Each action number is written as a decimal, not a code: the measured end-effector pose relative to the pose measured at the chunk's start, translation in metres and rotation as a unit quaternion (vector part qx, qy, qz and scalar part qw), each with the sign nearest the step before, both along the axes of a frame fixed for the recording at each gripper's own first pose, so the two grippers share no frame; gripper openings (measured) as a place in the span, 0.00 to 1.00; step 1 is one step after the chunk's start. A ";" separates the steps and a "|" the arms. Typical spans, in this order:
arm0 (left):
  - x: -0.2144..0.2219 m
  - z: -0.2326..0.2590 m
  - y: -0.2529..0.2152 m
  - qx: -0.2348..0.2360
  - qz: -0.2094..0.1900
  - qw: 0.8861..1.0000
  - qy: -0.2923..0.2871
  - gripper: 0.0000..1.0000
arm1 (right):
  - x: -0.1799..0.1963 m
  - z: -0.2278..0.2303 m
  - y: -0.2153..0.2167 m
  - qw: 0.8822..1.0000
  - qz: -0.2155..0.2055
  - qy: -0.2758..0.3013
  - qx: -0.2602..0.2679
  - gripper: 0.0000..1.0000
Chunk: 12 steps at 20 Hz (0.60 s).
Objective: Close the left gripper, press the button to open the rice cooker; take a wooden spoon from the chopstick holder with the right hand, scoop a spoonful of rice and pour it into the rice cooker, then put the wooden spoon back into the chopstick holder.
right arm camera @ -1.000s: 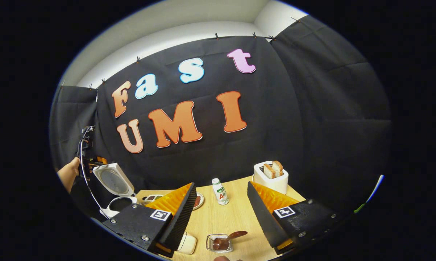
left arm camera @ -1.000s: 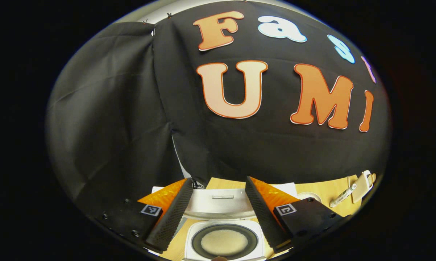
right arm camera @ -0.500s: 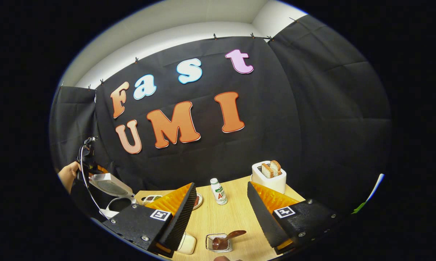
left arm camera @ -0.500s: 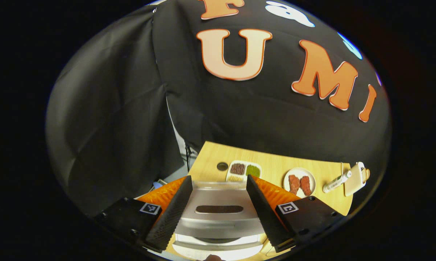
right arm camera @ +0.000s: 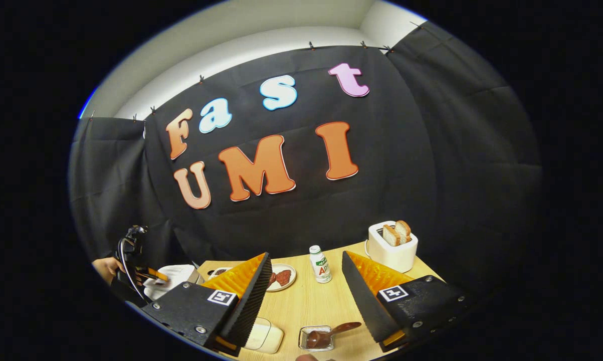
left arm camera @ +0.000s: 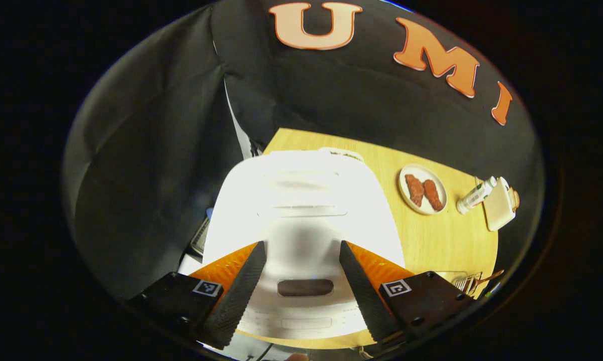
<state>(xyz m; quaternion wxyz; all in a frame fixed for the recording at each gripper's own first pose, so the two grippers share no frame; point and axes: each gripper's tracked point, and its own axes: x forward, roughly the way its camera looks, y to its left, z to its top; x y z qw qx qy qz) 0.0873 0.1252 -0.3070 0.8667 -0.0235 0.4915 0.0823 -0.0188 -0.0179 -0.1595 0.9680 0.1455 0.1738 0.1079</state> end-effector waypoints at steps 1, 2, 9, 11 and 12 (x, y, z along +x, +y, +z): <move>0.007 -0.007 0.004 0.000 0.001 1.000 -0.006 1.00 | 0.000 -0.001 0.003 1.000 0.004 0.001 -0.003 0.88; 0.001 -0.010 0.002 0.000 0.003 1.000 0.007 0.99 | -0.002 -0.002 0.007 1.000 0.009 0.002 -0.002 0.88; 0.007 0.043 -0.015 -0.001 -0.012 0.997 -0.075 1.00 | 0.006 0.024 0.014 0.999 0.019 -0.020 -0.018 0.89; 0.012 0.091 -0.026 0.006 -0.028 0.991 -0.131 1.00 | 0.009 0.044 0.015 0.999 0.017 -0.038 -0.024 0.88; 0.013 0.119 -0.034 0.007 -0.035 0.987 -0.158 1.00 | 0.012 0.057 0.017 0.998 0.017 -0.050 -0.028 0.88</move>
